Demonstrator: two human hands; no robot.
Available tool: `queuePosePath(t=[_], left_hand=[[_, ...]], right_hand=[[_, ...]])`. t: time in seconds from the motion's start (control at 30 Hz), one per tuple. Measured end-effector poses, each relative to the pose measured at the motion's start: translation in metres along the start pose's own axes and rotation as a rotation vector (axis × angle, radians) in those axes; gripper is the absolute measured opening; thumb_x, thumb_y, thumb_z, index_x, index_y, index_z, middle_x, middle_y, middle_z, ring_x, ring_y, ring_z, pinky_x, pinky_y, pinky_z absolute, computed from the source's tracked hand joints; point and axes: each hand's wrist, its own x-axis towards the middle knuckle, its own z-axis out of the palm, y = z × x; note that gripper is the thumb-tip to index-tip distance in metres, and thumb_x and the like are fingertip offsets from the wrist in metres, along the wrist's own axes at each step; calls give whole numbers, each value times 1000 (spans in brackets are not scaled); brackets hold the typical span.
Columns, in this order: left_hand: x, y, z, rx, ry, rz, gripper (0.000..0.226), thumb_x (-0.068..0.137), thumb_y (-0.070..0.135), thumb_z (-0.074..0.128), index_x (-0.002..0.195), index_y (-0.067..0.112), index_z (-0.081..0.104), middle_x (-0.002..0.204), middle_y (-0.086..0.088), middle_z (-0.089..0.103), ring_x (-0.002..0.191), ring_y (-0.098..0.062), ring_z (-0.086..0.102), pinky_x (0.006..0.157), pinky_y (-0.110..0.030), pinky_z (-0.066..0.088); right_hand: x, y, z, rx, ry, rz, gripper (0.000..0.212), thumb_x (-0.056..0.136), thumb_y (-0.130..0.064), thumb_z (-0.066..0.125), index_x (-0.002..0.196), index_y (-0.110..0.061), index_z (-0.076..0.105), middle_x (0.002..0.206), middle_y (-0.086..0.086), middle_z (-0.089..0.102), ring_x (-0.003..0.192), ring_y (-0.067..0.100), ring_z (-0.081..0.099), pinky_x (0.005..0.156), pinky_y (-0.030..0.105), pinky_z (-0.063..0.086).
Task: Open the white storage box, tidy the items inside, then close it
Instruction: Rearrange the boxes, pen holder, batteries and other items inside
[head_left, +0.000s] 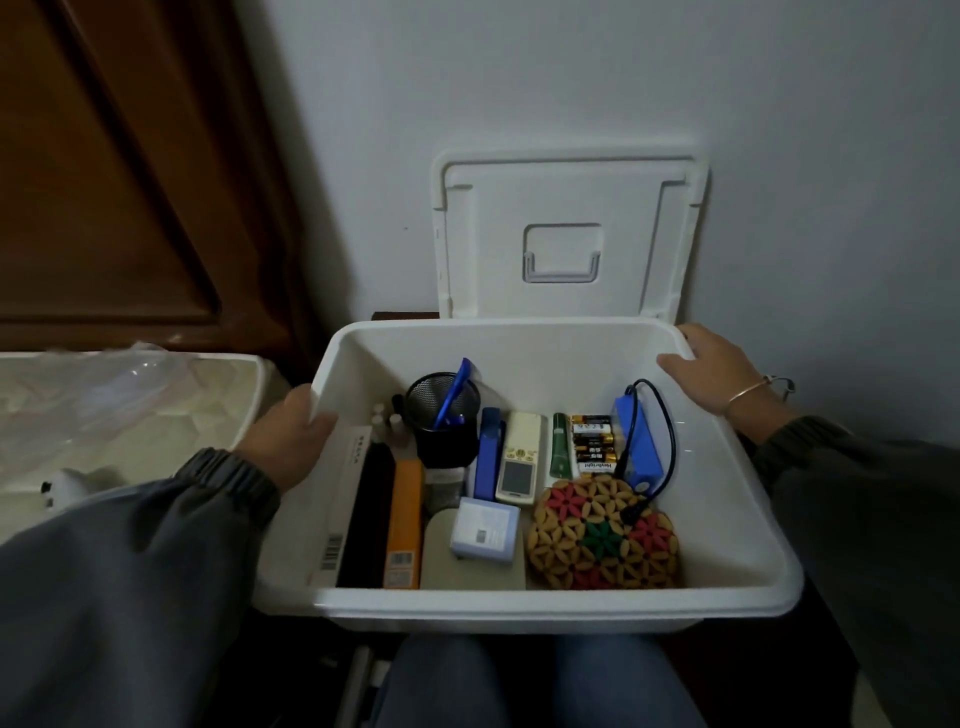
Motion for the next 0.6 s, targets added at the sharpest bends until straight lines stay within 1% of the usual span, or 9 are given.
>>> queuePosePath(t=[0.1, 0.17, 0.23, 0.3, 0.37, 0.43, 0.5, 0.57, 0.6], left_hand=[[0, 2, 2, -53, 20, -11, 30, 99, 25, 40, 121, 4, 44, 119, -24, 55, 104, -37, 55, 81, -34, 37], [0, 1, 3, -52, 24, 2, 30, 99, 24, 40, 121, 4, 43, 120, -24, 54, 105, -38, 54, 80, -34, 36], [1, 0, 3, -54, 25, 18, 30, 99, 25, 39, 122, 4, 43, 121, -23, 53, 104, -37, 54, 80, -34, 37], [4, 1, 2, -70, 33, 30, 32, 99, 25, 39, 124, 5, 43, 121, -22, 53, 102, -36, 54, 80, -35, 38], [9, 4, 2, -72, 45, 24, 33, 99, 26, 39, 124, 5, 42, 120, -22, 54, 99, -35, 54, 77, -34, 36], [14, 8, 2, -44, 62, 24, 33, 100, 27, 37, 123, 4, 42, 120, -23, 55, 100, -36, 55, 75, -33, 35], [17, 11, 4, -3, 91, 36, 28, 100, 27, 35, 115, 4, 42, 116, -23, 56, 92, -34, 54, 73, -34, 34], [20, 11, 5, 54, 130, 46, 19, 100, 27, 35, 102, 8, 39, 111, -23, 58, 83, -30, 50, 71, -35, 34], [21, 11, 6, 92, 152, 52, 17, 99, 26, 35, 97, 10, 37, 110, -23, 58, 85, -32, 52, 71, -36, 34]], right_hand=[[-4, -3, -3, -41, 37, -11, 34, 91, -23, 54, 120, -4, 54, 113, 22, 62, 101, 37, 57, 81, 34, 41], [-8, -7, -7, -152, 91, -50, 38, 91, -26, 54, 122, -5, 52, 111, 23, 62, 100, 39, 57, 82, 36, 43], [-15, -14, -9, -326, 174, -178, 43, 89, -29, 57, 124, -6, 51, 115, 22, 59, 105, 39, 52, 86, 42, 42], [-28, -30, -6, -397, 207, -354, 48, 86, -31, 61, 126, -8, 51, 120, 18, 57, 110, 37, 49, 90, 45, 41], [-46, -54, 1, -331, 73, -484, 49, 86, -37, 59, 128, -13, 51, 118, 10, 61, 108, 27, 53, 90, 39, 42], [-65, -76, 15, -255, -164, -538, 49, 86, -44, 56, 128, -21, 51, 115, 1, 63, 104, 16, 56, 88, 32, 45], [-79, -90, 38, -361, -356, -593, 51, 85, -52, 52, 129, -25, 50, 119, -3, 61, 106, 14, 57, 88, 32, 48], [-89, -96, 62, -516, -479, -643, 55, 84, -59, 49, 128, -26, 49, 121, -2, 59, 105, 16, 58, 85, 33, 50], [-93, -97, 73, -569, -531, -658, 56, 83, -62, 48, 125, -25, 50, 119, -1, 60, 102, 18, 59, 82, 33, 51]])
